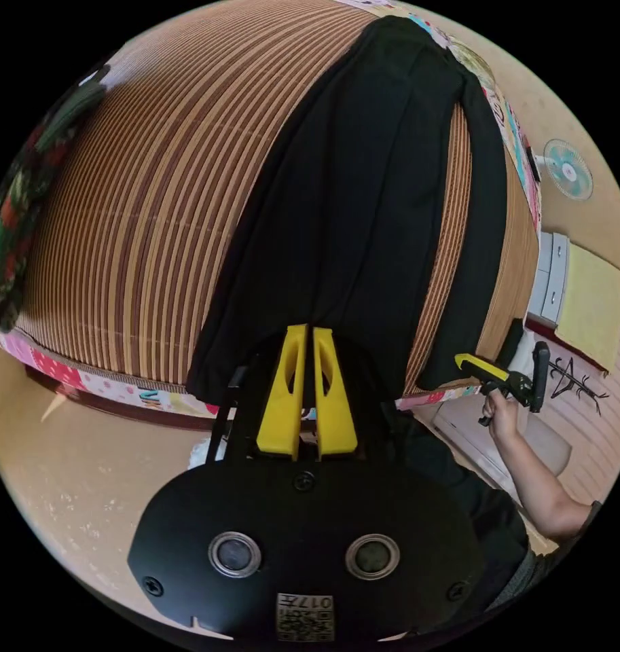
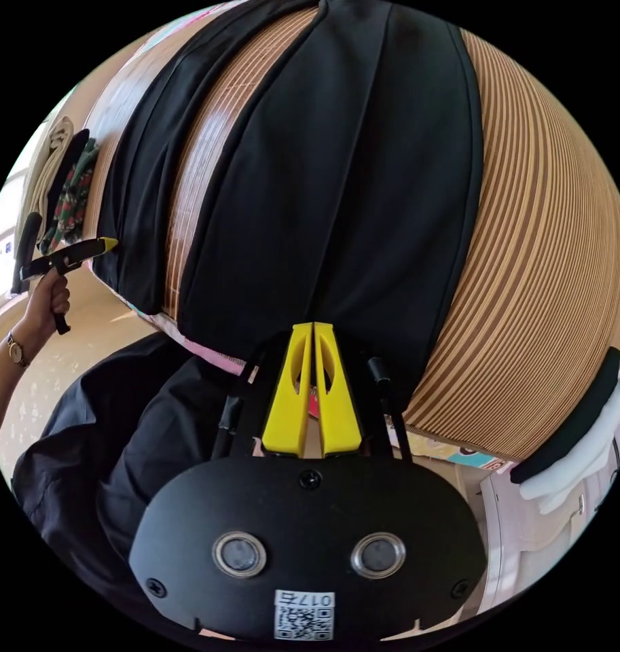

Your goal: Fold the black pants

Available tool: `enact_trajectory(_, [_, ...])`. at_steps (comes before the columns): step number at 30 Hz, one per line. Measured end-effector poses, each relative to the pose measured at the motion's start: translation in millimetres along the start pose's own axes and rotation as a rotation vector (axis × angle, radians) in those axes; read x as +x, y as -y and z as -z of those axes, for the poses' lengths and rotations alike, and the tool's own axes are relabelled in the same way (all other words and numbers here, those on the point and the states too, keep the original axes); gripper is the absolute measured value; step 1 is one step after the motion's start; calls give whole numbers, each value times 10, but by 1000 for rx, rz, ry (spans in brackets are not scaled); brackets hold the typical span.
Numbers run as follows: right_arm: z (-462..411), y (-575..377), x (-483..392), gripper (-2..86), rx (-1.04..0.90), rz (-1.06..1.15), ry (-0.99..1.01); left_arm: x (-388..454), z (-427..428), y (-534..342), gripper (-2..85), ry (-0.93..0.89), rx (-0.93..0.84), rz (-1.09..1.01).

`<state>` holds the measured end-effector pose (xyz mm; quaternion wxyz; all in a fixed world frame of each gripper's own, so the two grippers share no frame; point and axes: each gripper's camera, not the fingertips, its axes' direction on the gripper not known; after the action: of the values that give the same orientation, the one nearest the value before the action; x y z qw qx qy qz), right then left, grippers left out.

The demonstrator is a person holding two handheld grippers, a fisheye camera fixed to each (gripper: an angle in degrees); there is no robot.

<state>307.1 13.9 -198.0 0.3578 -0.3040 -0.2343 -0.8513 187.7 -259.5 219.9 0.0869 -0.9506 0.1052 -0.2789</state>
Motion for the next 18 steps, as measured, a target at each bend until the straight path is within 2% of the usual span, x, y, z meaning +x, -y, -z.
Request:
enact_trajectory(5, [258, -109, 283, 9, -105, -14, 155, 80, -135, -121, 33, 97, -113, -53])
enact_trajectory(8, [707, -297, 574, 18, 6, 0, 275, 101, -109, -191, 69, 96, -158, -61])
enact_trajectory(12, [1249, -686, 1337, 65, 186, -295, 263, -5, 19, -315, 73, 32, -122, -9])
enact_trajectory(15, [1259, -811, 1803, 104, 149, -416, 318, -79, 18, -390, 73, 8, -147, 1])
enact_trajectory(18, [1140, -859, 2031, 106, 88, -425, 416, -92, -36, -427, 73, 27, -202, -26])
